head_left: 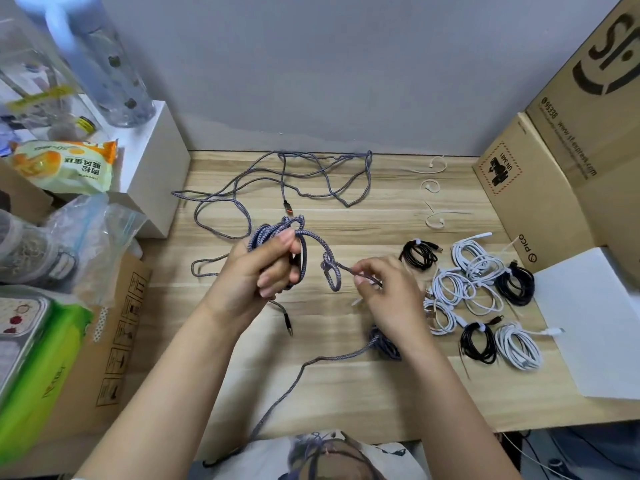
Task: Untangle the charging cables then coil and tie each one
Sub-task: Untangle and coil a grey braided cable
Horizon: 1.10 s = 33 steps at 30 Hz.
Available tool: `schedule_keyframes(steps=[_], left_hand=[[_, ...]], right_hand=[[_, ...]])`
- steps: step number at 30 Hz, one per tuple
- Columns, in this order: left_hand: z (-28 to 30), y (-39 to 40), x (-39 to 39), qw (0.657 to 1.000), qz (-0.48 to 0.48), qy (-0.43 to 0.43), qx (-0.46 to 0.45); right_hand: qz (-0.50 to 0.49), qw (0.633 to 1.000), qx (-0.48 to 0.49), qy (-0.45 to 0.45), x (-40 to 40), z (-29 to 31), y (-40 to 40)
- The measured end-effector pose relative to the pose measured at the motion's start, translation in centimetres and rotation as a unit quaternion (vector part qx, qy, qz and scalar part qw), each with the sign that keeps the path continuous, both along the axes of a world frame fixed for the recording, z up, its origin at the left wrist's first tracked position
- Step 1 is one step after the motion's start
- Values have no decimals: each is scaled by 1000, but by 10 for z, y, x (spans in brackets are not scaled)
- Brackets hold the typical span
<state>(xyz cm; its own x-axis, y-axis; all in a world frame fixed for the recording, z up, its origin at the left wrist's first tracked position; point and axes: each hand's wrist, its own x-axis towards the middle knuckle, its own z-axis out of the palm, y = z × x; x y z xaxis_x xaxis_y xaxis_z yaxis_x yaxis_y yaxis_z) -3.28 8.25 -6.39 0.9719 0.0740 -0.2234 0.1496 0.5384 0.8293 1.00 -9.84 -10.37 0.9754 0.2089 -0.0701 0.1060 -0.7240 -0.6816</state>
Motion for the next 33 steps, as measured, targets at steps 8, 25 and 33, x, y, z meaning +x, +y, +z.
schedule_keyframes(steps=[8, 25, 33], left_hand=[[-1, -12, 1, 994, 60, 71, 61], [-21, -4, 20, 962, 133, 171, 167], [-26, 6, 28, 945, 173, 142, 237]], right_hand=[[86, 951, 292, 46, -23, 29, 34], [79, 838, 522, 135, -24, 39, 27], [144, 891, 351, 249, -19, 55, 17]])
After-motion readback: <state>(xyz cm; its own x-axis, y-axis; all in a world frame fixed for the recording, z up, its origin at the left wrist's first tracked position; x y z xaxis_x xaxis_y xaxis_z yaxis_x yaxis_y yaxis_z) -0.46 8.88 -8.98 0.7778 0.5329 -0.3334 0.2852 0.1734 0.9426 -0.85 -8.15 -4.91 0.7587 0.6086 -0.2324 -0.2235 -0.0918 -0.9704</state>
